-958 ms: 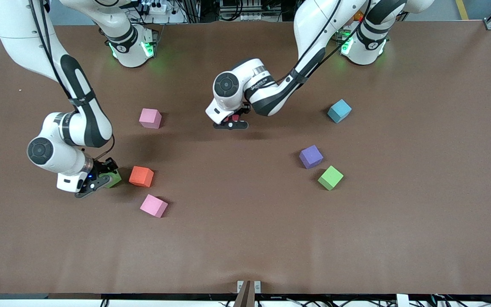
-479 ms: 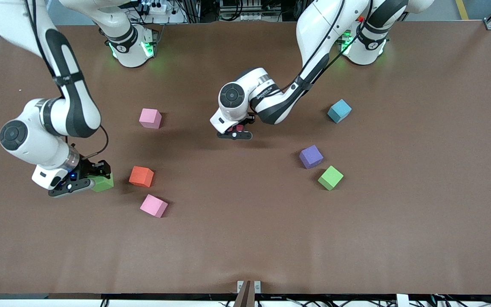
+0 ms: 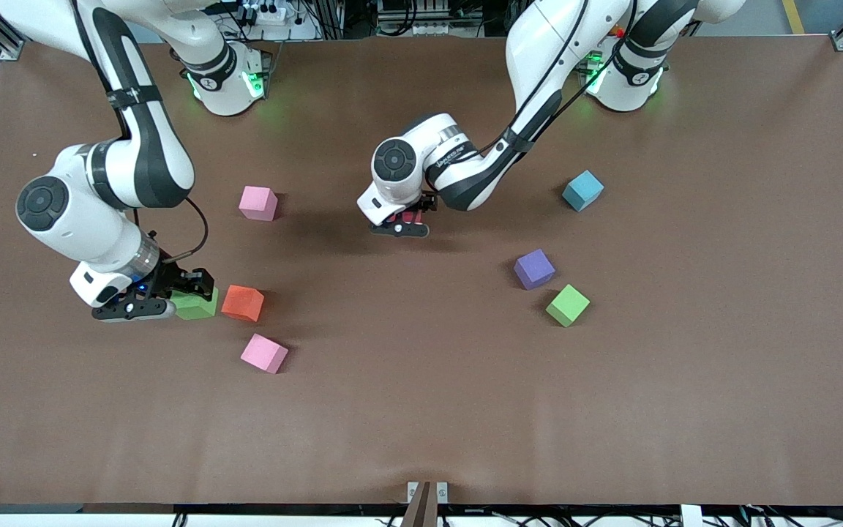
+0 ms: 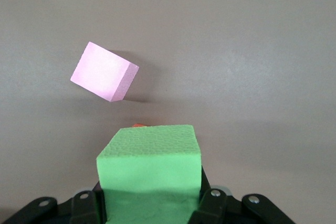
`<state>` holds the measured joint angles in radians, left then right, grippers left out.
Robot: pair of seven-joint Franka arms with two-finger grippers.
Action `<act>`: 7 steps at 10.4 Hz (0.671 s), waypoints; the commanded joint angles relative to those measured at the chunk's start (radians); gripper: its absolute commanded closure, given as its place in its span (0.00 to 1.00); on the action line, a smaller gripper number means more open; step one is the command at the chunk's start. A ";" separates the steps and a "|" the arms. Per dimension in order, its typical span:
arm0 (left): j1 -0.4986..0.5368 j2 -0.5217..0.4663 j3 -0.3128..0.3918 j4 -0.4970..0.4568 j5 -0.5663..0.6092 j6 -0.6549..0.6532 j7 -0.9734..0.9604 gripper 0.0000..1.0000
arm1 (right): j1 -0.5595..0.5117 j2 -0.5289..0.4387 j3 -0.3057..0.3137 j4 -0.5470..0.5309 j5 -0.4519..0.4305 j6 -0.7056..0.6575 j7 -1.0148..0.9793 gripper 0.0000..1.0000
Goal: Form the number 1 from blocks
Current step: 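Set down the red cube while the right gripper lifts the green cube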
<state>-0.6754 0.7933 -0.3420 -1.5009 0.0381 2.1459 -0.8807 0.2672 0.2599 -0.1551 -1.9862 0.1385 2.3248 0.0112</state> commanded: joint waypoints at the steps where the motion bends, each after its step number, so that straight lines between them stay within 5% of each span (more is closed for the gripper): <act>1: 0.031 -0.028 0.017 0.014 0.003 -0.033 -0.001 0.00 | 0.088 -0.024 -0.015 -0.025 0.009 0.002 0.178 0.60; 7: 0.279 -0.161 0.024 -0.015 0.008 -0.179 -0.223 0.00 | 0.403 0.053 -0.015 -0.017 0.009 0.061 0.686 0.60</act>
<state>-0.4163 0.6659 -0.3175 -1.4714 0.0382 1.9791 -1.0130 0.6057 0.2916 -0.1553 -2.0038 0.1392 2.3684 0.6114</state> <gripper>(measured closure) 0.000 0.383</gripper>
